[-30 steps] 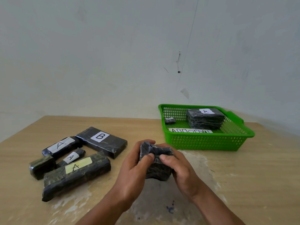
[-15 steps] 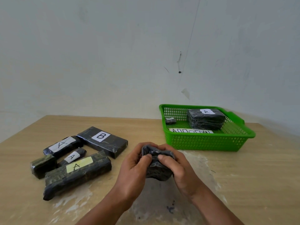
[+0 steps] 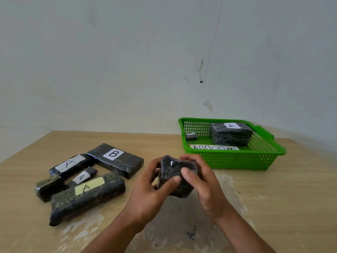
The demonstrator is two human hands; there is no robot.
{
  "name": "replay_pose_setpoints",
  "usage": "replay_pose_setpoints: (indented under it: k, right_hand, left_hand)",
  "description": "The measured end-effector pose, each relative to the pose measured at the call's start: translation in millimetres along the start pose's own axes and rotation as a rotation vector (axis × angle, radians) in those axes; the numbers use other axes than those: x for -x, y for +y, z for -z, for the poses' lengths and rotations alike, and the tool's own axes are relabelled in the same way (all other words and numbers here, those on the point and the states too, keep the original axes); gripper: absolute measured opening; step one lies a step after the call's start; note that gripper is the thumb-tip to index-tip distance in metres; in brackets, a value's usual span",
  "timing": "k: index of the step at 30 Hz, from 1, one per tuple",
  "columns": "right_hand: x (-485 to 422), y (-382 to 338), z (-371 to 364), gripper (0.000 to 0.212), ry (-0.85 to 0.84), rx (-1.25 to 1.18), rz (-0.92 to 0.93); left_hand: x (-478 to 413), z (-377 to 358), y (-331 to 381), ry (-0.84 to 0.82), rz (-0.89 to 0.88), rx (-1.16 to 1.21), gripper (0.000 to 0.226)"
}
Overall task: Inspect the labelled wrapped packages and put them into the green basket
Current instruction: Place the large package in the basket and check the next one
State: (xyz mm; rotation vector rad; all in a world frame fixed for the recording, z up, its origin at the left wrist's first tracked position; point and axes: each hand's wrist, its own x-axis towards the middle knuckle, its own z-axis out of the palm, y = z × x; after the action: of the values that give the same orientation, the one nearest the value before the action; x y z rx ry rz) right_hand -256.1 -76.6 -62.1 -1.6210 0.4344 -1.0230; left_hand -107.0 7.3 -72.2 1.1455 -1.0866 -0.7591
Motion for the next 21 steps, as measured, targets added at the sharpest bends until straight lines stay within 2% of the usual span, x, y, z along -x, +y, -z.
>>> replay_pose_setpoints:
  k: [3,6,8,11,21]
  right_hand:
    - [2,3,3,0.052,0.052,0.251,0.251]
    - [-2,5,4,0.038,0.085,0.472,0.448]
    - [-2,7,3,0.027,0.101,0.584,0.463]
    - [-3,13,2,0.022,0.107,0.652,0.460]
    - [-8,15,5,0.017,0.148,0.599,0.429]
  left_hand:
    - [-3,5,2,0.046,-0.001,-0.025,0.043]
    - [-5,8,5,0.068,-0.010,-0.026,0.044]
    - [-5,9,4,0.072,-0.013,-0.022,0.043]
    - [-5,9,4,0.070,-0.021,-0.027,0.044]
    - [-5,12,5,0.076,-0.005,-0.095,0.060]
